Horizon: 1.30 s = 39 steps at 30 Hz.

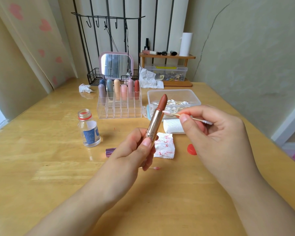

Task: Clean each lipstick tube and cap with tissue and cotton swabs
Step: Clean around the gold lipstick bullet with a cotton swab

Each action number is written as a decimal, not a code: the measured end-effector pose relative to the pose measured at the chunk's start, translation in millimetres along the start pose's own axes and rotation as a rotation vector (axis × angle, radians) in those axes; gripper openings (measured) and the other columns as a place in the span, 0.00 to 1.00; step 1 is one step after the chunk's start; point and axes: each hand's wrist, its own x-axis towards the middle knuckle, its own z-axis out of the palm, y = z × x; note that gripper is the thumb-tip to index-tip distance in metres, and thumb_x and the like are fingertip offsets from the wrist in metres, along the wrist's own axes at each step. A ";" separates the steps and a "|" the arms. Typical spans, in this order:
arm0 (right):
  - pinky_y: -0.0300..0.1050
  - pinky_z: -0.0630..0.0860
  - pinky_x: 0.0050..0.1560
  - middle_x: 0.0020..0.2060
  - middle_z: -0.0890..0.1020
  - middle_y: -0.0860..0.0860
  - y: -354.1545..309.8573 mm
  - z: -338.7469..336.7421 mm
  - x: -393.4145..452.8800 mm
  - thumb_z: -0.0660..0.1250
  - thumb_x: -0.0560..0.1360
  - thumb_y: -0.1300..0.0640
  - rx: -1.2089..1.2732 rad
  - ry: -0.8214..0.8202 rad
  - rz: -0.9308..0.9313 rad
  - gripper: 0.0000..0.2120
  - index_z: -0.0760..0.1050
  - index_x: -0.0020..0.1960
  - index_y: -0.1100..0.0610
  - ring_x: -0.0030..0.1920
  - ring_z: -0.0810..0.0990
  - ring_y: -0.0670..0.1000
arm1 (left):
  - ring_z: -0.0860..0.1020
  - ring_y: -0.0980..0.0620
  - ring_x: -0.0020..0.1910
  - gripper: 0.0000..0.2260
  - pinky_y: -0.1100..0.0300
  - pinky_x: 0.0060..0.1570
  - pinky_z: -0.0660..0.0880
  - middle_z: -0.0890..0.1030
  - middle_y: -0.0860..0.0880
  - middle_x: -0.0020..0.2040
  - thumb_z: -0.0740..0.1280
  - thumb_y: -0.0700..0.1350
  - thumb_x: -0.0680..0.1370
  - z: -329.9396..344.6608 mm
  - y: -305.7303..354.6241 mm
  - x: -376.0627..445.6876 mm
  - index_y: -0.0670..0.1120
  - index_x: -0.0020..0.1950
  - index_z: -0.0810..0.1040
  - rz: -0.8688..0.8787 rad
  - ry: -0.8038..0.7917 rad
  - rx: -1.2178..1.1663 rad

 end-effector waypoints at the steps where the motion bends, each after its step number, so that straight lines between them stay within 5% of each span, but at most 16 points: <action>1: 0.53 0.75 0.28 0.24 0.70 0.37 0.0 0.2 0.0 0.66 0.72 0.55 0.000 -0.001 0.000 0.05 0.79 0.40 0.49 0.28 0.68 0.44 | 0.67 0.52 0.35 0.15 0.58 0.42 0.66 0.72 0.53 0.34 0.58 0.52 0.75 -0.3 -0.2 0.1 0.42 0.51 0.73 0.000 0.001 -0.002; 11: 0.55 0.75 0.28 0.22 0.67 0.40 0.6 -1.5 1.1 0.66 0.72 0.54 0.020 0.011 0.046 0.04 0.80 0.40 0.49 0.27 0.65 0.45 | 0.68 0.53 0.32 0.13 0.64 0.34 0.68 0.73 0.52 0.35 0.65 0.53 0.71 -1.7 -0.9 3.8 0.45 0.48 0.76 -0.026 -0.021 -0.125; 20: 0.55 0.73 0.26 0.21 0.66 0.40 -1.4 -1.9 -0.1 0.67 0.72 0.54 0.036 -0.002 0.056 0.04 0.80 0.40 0.49 0.27 0.65 0.44 | 0.68 0.53 0.31 0.09 0.65 0.35 0.69 0.73 0.50 0.34 0.59 0.49 0.74 -0.4 4.7 0.2 0.44 0.47 0.70 -0.016 -0.043 -0.151; 26: 0.54 0.72 0.25 0.22 0.65 0.43 -2.1 -1.7 0.5 0.67 0.71 0.53 0.049 -0.006 0.076 0.03 0.80 0.42 0.47 0.27 0.65 0.45 | 0.70 0.49 0.33 0.17 0.64 0.35 0.73 0.76 0.47 0.36 0.57 0.49 0.76 0.1 2.7 0.0 0.35 0.52 0.72 -0.022 -0.080 -0.212; 31: 0.54 0.72 0.25 0.22 0.65 0.43 -2.5 -1.4 0.3 0.67 0.71 0.53 0.070 -0.012 0.079 0.04 0.80 0.40 0.48 0.26 0.65 0.44 | 0.66 0.51 0.31 0.16 0.63 0.33 0.70 0.73 0.48 0.34 0.60 0.53 0.75 -1.2 0.8 1.0 0.41 0.50 0.77 -0.071 -0.057 -0.233; 39: 0.51 0.71 0.25 0.20 0.65 0.42 -4.0 -0.5 -0.8 0.67 0.71 0.54 0.070 -0.029 0.049 0.05 0.80 0.39 0.49 0.25 0.64 0.44 | 0.65 0.54 0.28 0.15 0.66 0.30 0.67 0.71 0.47 0.33 0.66 0.53 0.72 -1.1 2.1 -0.4 0.43 0.49 0.67 -0.024 -0.112 -0.176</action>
